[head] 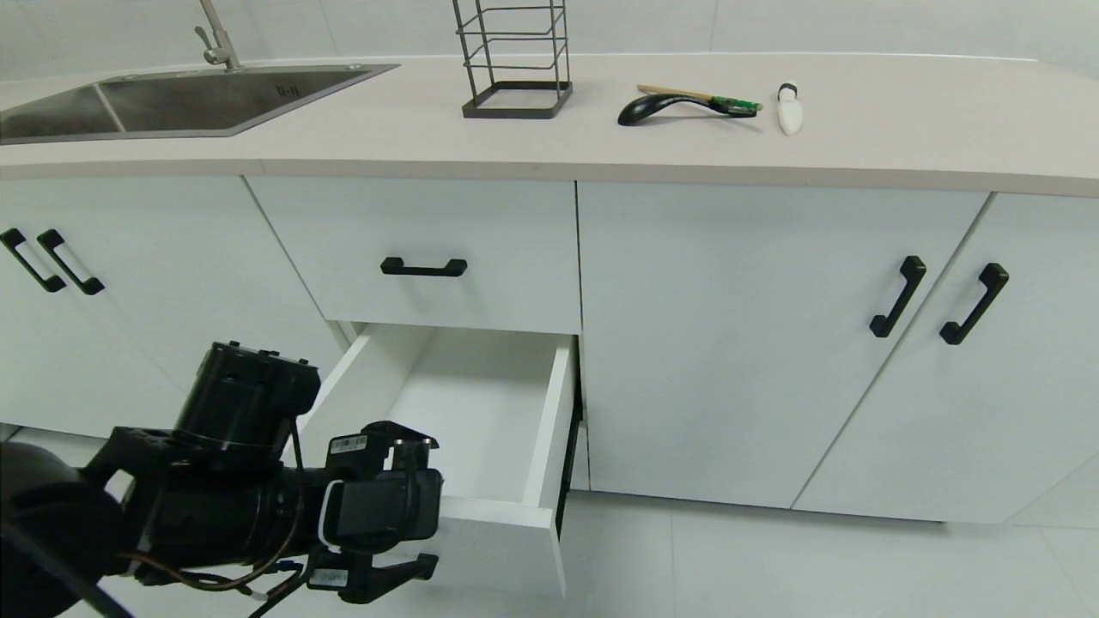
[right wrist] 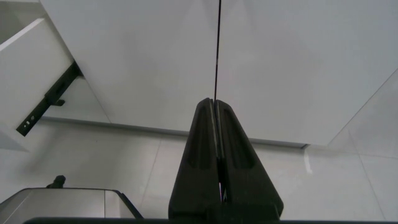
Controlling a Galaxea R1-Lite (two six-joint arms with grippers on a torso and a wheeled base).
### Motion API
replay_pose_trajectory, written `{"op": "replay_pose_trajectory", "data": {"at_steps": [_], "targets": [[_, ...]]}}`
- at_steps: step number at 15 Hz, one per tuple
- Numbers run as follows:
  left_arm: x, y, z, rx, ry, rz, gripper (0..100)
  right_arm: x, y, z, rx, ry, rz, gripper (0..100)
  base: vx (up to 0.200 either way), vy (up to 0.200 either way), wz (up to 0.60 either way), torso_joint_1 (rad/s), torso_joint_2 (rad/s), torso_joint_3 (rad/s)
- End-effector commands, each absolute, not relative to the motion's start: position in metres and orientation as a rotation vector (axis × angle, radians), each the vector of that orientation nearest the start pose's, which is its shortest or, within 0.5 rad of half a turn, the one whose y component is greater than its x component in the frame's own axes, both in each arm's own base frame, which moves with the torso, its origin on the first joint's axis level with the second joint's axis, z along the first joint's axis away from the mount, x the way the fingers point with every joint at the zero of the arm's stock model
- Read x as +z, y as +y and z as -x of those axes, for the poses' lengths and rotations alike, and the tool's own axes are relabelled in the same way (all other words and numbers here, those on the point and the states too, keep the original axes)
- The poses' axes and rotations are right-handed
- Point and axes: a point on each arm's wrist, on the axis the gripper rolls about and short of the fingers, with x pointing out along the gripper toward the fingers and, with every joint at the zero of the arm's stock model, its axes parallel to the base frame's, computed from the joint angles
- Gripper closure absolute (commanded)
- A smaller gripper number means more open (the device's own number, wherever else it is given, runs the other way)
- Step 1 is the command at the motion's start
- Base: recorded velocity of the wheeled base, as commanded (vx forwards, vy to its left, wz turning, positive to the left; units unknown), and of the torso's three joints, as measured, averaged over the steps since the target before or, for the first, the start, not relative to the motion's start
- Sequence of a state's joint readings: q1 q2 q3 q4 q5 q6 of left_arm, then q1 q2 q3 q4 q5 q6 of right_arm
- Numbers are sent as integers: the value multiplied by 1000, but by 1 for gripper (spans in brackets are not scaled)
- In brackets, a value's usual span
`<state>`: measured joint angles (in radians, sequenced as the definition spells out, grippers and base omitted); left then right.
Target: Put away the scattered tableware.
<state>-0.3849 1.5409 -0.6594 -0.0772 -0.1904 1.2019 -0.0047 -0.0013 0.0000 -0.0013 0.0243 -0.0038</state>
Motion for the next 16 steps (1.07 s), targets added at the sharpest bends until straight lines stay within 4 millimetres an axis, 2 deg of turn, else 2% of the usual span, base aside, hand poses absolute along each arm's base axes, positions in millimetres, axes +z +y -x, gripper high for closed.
{"op": "replay_pose_trajectory", "data": {"at_steps": [1, 2, 4, 6, 7, 9, 12, 16], "targets": [[173, -79, -182, -926, 293, -1156, 0, 76, 1, 23, 20, -2, 5, 100, 0, 0, 0, 0, 0, 0], [184, -71, -168, -886, 307, -1090, 0, 76, 1, 23, 20, -2, 5, 100, 0, 0, 0, 0, 0, 0], [204, -57, -147, -758, 340, -791, 0, 76, 1, 23, 20, -2, 5, 100, 0, 0, 0, 0, 0, 0], [218, -43, -140, -646, 389, -375, 0, 76, 1, 23, 20, -2, 5, 100, 0, 0, 0, 0, 0, 0], [222, -33, -136, -606, 375, -287, 0, 76, 1, 23, 20, -2, 5, 100, 0, 0, 0, 0, 0, 0], [213, -19, -125, -638, 315, -222, 0, 76, 1, 23, 20, -2, 5, 100, 0, 0, 0, 0, 0, 0], [203, -13, -103, -604, 188, -213, 0, 76, 1, 23, 20, -2, 5, 100, 0, 0, 0, 0, 0, 0], [196, -12, -38, -569, -66, -287, 0, 76, 1, 23, 20, -2, 5, 100, 0, 0, 0, 0, 0, 0]]}}
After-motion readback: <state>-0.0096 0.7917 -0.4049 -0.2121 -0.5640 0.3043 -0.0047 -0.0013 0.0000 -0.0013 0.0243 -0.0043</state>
